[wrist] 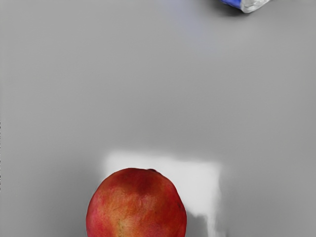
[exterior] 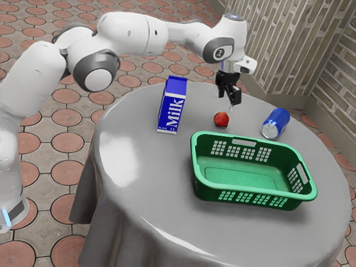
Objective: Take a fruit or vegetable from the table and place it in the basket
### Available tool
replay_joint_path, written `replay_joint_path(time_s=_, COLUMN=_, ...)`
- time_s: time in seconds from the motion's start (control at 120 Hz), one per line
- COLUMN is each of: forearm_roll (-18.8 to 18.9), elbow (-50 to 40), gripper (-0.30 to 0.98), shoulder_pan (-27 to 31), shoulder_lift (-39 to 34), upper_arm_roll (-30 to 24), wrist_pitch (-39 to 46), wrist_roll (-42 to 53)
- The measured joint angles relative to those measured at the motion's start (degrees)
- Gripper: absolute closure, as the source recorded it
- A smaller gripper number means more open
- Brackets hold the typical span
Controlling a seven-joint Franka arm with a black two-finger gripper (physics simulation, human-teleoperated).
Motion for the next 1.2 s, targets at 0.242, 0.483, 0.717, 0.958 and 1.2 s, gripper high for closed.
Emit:
replay_joint_path(time_s=0.242, forearm_roll=-0.1, elbow=0.0, gripper=0.0, shoulder_pan=1.0, shoulder_lift=3.8, upper_arm_roll=0.1, wrist_pitch=2.7, wrist_roll=-2.5)
replay_joint_path(time_s=0.483, forearm_roll=-0.1, elbow=-0.1, gripper=0.0, shoulder_pan=0.9, shoulder_lift=4.6, upper_arm_roll=-0.1, wrist_pitch=3.6, wrist_roll=-4.3)
replay_joint_path(time_s=0.717, forearm_roll=-0.1, elbow=-0.4, gripper=0.0, shoulder_pan=0.4, shoulder_lift=5.1, upper_arm_roll=-0.1, wrist_pitch=3.7, wrist_roll=-5.4)
replay_joint_path(time_s=0.958, forearm_roll=-0.2, elbow=-0.7, gripper=0.0, shoulder_pan=0.3, shoulder_lift=5.5, upper_arm_roll=-0.1, wrist_pitch=3.8, wrist_roll=-6.2)
replay_joint_path(time_s=1.2, forearm_roll=-0.2, elbow=-0.9, gripper=0.0, shoulder_pan=0.5, shoulder_lift=5.8, upper_arm_roll=-0.1, wrist_pitch=3.7, wrist_roll=-6.7)
